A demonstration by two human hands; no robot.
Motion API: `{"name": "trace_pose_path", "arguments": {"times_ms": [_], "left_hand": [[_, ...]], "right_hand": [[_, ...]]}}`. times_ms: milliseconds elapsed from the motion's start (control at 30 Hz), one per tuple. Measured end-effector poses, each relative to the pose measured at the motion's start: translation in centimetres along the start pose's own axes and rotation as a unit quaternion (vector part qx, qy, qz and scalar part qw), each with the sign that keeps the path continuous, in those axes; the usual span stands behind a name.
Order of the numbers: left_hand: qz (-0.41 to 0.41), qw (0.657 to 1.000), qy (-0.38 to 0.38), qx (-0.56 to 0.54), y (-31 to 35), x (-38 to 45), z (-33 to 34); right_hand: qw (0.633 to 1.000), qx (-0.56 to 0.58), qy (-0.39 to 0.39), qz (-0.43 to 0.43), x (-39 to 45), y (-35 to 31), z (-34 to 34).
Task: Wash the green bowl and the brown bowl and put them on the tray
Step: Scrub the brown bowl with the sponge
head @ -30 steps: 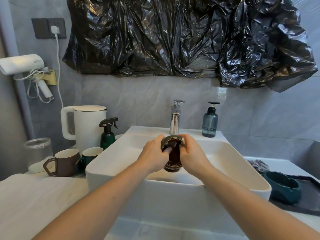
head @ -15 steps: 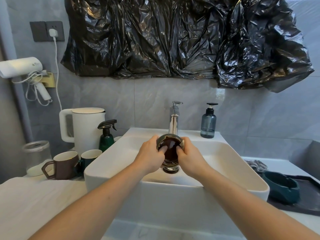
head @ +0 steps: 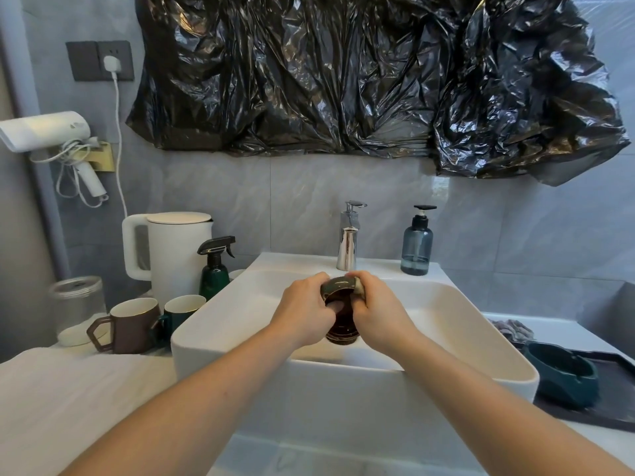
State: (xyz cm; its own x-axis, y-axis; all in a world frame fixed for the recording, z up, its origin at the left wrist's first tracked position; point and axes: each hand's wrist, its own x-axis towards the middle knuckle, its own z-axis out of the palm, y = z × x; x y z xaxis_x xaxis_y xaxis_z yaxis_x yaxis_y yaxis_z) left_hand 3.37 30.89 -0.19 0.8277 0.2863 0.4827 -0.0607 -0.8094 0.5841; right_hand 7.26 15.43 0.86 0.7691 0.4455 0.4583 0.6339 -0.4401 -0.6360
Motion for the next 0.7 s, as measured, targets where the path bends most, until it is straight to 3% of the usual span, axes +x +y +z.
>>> {"name": "trace_pose_path", "arguments": {"times_ms": [100,200,333,700], "left_hand": [[-0.017,0.997,0.049,-0.056,0.03,0.18,-0.37],[-0.031,0.992,0.030,-0.120,0.15,0.09,-0.62],[0.008,0.997,-0.048,-0.061,0.26,-0.36,-0.07],[-0.009,0.999,0.018,-0.035,0.47,-0.24,-0.63]], "right_hand": [[0.993,0.058,-0.057,0.084,0.04,0.30,-0.05],[0.992,0.097,-0.033,0.067,0.11,0.36,-0.04],[0.997,0.069,0.013,-0.011,-0.09,0.22,-0.10],[0.998,0.043,-0.028,0.044,-0.18,0.01,-0.39]]}}
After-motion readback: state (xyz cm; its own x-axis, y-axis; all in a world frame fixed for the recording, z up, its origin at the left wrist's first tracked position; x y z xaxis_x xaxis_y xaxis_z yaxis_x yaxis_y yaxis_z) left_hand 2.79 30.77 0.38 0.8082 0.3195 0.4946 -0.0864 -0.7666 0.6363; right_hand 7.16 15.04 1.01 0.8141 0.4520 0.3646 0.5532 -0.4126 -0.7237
